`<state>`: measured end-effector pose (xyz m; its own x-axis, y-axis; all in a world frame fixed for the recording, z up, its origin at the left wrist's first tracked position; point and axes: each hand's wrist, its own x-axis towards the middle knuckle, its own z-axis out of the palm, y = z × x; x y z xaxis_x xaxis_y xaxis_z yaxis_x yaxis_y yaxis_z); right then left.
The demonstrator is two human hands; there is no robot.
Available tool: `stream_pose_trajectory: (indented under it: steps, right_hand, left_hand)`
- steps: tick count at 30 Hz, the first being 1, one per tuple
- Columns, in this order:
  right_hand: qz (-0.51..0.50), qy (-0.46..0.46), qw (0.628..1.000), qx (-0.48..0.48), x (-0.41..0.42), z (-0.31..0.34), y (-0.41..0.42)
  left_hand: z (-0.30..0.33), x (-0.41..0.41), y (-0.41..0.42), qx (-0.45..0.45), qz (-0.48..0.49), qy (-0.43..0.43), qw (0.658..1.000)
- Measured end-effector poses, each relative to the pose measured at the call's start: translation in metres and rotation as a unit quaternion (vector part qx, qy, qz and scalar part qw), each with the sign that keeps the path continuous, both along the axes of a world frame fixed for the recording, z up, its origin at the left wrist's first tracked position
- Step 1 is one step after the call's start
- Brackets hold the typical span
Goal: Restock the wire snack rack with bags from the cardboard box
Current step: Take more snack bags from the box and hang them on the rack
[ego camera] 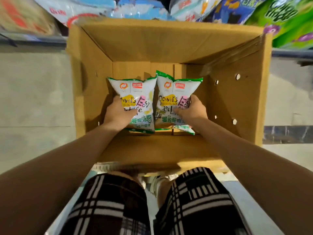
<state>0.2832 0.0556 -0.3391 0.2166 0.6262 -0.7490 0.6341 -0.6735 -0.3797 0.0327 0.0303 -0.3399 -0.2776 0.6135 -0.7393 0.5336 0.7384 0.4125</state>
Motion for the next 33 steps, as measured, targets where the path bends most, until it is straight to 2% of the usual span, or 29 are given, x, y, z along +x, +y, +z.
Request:
stream_pose_trajectory:
  steps: [5,13,18,23,26,33]
  right_hand:
    - [0.000,0.036,0.999,0.039,0.020,0.147,-0.001]
    - [0.021,0.081,0.993,0.089,0.025,0.438,0.029]
    - [0.052,0.099,0.983,0.144,0.018,0.593,0.049]
    - [0.097,0.112,0.965,0.218,0.004,0.715,0.062]
    - [0.093,0.138,0.945,0.282,-0.007,0.782,0.064]
    - [0.113,0.161,0.895,0.401,-0.042,0.904,0.050]
  left_hand:
    - [0.140,-0.003,0.005,0.059,-0.017,-0.036,0.997]
    - [0.431,-0.016,0.034,0.136,-0.027,-0.059,0.989]
    - [0.588,-0.026,0.048,0.189,-0.021,-0.074,0.979]
    - [0.703,-0.055,0.062,0.254,-0.043,-0.053,0.965]
    - [0.773,-0.069,0.065,0.325,-0.057,-0.052,0.943]
    - [0.887,-0.100,0.060,0.404,-0.085,-0.039,0.910]
